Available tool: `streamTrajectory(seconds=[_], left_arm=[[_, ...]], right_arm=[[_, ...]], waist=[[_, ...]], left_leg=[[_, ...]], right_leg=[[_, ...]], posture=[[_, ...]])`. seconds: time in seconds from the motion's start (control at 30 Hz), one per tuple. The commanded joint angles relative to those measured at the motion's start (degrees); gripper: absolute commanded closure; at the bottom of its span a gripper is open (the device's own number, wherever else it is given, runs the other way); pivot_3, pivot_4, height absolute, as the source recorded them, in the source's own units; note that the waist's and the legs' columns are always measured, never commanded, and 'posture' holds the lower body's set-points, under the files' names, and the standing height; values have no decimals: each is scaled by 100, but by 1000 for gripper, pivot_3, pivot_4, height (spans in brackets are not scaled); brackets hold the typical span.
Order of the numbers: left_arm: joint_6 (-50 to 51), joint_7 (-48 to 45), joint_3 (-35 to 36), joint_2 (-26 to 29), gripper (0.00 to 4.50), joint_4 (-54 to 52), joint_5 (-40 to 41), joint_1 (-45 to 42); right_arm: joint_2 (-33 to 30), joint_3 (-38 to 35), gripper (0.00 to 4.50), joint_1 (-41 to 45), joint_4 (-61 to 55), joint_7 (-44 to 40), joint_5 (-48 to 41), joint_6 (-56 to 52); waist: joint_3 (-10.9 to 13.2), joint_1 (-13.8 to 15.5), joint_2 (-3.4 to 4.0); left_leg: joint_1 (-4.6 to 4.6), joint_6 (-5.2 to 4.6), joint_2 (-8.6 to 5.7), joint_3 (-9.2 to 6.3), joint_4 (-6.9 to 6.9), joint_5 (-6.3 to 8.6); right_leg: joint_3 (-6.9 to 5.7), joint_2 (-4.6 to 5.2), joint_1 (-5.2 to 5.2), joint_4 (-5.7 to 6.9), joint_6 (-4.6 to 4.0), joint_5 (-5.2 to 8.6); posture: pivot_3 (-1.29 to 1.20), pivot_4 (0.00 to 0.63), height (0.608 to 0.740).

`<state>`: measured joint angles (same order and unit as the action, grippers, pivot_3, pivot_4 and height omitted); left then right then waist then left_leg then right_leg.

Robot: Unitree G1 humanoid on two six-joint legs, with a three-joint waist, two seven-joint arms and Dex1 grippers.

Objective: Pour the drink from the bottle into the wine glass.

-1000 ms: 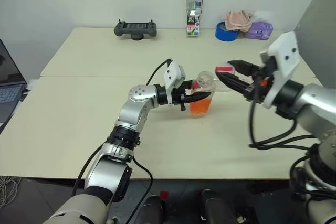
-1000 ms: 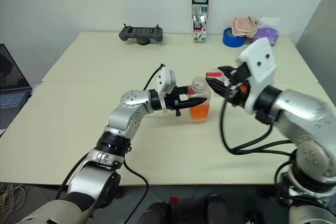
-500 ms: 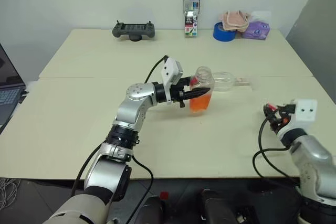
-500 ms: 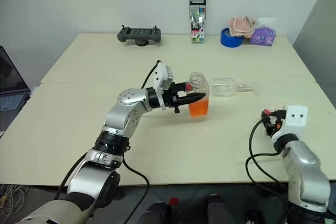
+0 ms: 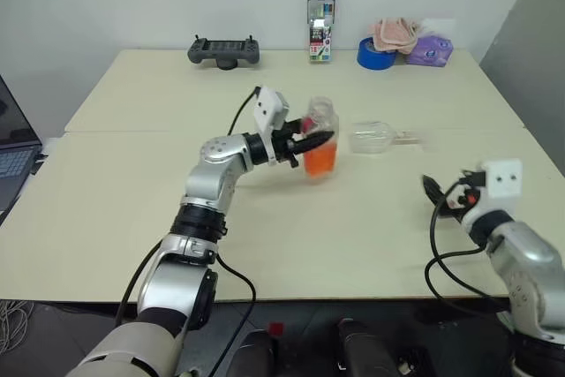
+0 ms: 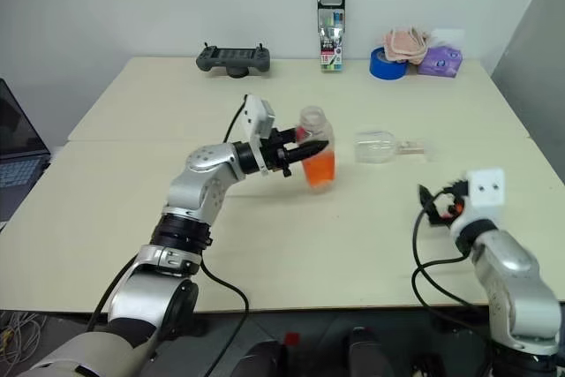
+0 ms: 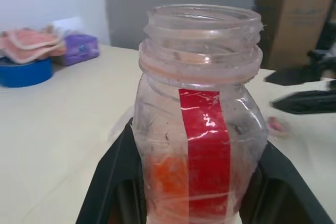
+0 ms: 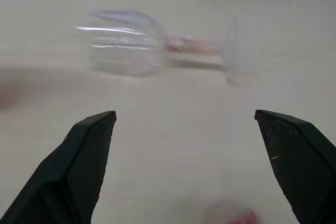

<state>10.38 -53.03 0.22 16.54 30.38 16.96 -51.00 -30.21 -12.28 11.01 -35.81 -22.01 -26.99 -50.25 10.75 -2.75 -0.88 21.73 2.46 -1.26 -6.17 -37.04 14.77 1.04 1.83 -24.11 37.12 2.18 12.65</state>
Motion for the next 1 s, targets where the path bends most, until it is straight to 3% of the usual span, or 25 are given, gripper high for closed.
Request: streamTrajectory(seconds=[0.03, 0.13, 0.4, 0.8, 1.0], left_arm=[[-244, 610, 321, 509, 2844, 257, -327, -344], [-72, 1301, 465, 843, 2844, 490, -585, -363], [184, 2748, 1155, 923, 2846, 14, -500, 290], [296, 3154, 1342, 915, 2846, -82, -415, 737], [366, 3159, 1302, 897, 909, -132, -420, 790]], right_arm=[[-173, 870, 0, 523, -899, -722, -1105, -729], [295, 1522, 0, 1303, -724, -518, -1236, -875], [1483, 2733, 0, 2451, 640, 212, 75, -62], [1328, 2706, 0, 2603, 855, -338, 212, 47], [1314, 2666, 0, 2587, 845, -338, 215, 7]], waist=[[1, -20, -6], [1, -19, -7], [-1, 92, -12], [-4, 96, -19], [-5, 91, -20]], left_leg=[[1, 0, 7, -9, 3, 0], [0, 0, 20, -22, 6, 0], [11, 6, -10, -14, -3, -2], [15, 14, -15, -16, -2, -2], [9, 15, -14, -14, -3, -4]], right_leg=[[-7, -9, 0, -1, 0, 0], [-17, -23, 0, 0, 0, 0], [-12, 20, -6, -1, -28, -19], [-16, 26, -11, -1, -21, -26], [-13, 24, -10, 3, -21, -26]], posture=[[0, 150, 740], [0, 150, 740], [0, 150, 740], [0, 150, 740], [0, 150, 740]])
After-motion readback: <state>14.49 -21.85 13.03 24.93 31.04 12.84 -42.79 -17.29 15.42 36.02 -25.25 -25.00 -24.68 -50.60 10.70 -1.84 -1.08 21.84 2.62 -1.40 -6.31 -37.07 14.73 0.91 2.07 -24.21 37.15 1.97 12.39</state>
